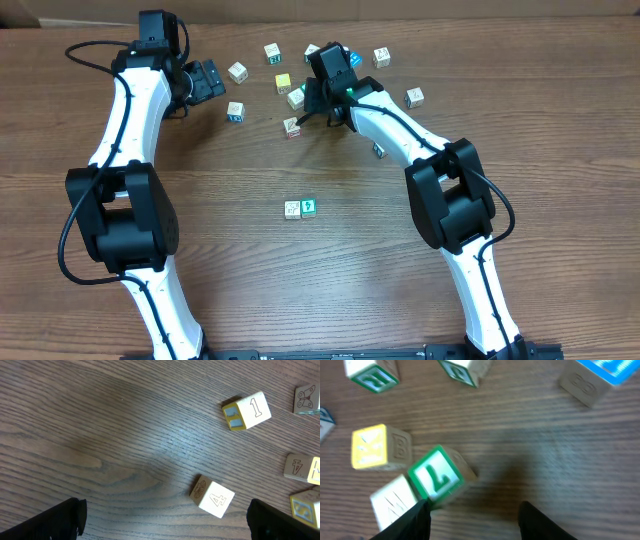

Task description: Form a circle

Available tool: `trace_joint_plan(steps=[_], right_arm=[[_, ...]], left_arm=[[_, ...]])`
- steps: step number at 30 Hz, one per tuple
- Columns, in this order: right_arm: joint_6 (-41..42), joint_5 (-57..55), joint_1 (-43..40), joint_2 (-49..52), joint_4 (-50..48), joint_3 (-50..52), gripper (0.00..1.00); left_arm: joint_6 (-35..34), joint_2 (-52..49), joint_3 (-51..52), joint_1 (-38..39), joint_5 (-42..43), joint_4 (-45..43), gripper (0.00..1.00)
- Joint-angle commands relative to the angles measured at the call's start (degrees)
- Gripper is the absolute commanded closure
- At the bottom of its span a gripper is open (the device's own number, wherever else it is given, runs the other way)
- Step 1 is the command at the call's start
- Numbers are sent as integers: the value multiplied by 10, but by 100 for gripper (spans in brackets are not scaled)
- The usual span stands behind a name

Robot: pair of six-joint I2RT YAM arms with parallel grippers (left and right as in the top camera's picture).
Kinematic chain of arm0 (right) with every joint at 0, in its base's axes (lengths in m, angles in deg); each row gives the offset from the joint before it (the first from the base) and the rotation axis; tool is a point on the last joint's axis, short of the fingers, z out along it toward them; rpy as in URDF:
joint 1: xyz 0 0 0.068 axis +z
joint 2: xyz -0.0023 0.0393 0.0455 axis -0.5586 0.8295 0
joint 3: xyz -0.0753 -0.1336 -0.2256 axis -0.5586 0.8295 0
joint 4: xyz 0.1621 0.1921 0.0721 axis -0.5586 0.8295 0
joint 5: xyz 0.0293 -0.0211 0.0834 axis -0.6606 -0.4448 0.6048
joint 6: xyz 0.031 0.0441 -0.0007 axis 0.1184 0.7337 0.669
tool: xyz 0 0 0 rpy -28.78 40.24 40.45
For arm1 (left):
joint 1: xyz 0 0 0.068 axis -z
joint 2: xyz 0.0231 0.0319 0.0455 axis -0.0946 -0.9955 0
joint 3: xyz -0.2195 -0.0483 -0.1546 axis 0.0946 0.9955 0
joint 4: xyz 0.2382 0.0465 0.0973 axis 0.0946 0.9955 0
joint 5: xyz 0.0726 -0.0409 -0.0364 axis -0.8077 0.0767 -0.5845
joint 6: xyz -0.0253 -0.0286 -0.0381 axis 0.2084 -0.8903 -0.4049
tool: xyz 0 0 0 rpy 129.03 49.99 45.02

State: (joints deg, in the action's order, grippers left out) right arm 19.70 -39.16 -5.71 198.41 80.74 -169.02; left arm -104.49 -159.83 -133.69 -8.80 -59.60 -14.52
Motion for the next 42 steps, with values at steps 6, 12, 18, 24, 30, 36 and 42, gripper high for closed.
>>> trace_joint_plan(steps=[6, 12, 18, 24, 30, 36, 42], right_arm=[[-4, -14, 4, -36, -28, -2, 30], [-2, -28, 4, -31, -96, -2, 25], [-1, -42, 4, -8, -136, -1, 26], [-1, -48, 4, 14, -140, -1, 31], [0, -48, 6, 14, -128, -1, 34], [2, -48, 7, 16, -121, 0, 34], [17, -42, 7, 16, -117, 0, 34]], left_arm=[[-12, 3, -7, 4, 6, 0, 0], [-12, 3, -7, 4, 6, 0, 0], [-12, 3, -7, 4, 6, 0, 0], [-12, 3, -7, 4, 6, 0, 0], [-12, 3, -7, 4, 6, 0, 0], [-12, 3, -7, 4, 6, 0, 0], [-12, 3, -7, 4, 6, 0, 0]])
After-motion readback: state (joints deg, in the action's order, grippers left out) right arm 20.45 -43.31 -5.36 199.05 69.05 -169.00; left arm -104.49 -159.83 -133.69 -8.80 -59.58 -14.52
